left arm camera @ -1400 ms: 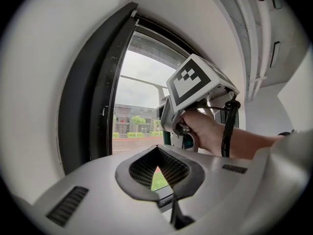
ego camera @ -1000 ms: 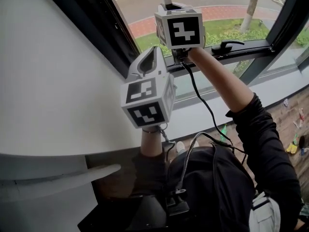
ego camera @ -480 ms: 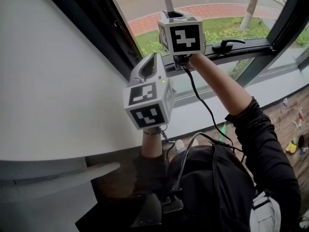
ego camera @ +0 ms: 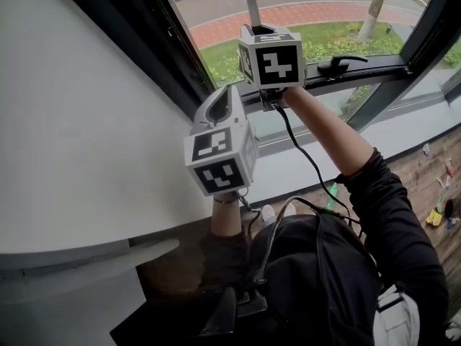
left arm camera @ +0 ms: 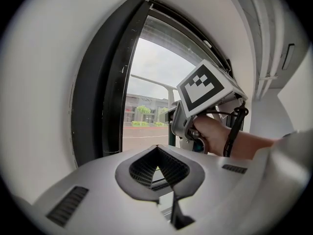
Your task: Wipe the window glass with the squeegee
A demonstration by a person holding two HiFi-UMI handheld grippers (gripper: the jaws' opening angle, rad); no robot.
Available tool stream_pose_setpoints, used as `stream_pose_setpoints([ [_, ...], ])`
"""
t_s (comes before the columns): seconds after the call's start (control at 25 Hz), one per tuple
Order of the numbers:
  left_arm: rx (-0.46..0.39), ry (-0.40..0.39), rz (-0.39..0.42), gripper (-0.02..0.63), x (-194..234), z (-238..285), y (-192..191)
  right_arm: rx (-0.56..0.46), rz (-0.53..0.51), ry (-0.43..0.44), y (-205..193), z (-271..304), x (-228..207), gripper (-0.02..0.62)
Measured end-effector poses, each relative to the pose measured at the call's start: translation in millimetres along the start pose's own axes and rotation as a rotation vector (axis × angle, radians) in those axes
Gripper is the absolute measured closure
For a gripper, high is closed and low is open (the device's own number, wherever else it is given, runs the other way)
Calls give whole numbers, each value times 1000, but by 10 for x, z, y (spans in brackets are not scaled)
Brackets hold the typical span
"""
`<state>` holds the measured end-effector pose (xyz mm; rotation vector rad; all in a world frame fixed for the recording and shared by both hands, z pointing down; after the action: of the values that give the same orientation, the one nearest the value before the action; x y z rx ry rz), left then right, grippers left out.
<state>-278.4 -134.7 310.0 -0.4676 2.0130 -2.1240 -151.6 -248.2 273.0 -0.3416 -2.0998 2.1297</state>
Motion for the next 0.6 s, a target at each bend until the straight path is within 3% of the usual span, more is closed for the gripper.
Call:
stream_pose_setpoints([
  [0.6, 47, 0, -6, 606, 35, 36, -206, 94, 11, -3, -458, 39, -106, 540],
])
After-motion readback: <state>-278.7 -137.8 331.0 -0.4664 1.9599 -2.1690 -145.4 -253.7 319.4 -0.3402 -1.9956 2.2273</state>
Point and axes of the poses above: the fingertips, and each gripper's own axes: z forward along the fingers, x to its left, y out of its top, the point moved 9 cm from there along -z, backward along the fingers, and after that the axes turned 12 degrees about -x, right-handed, at the moved point
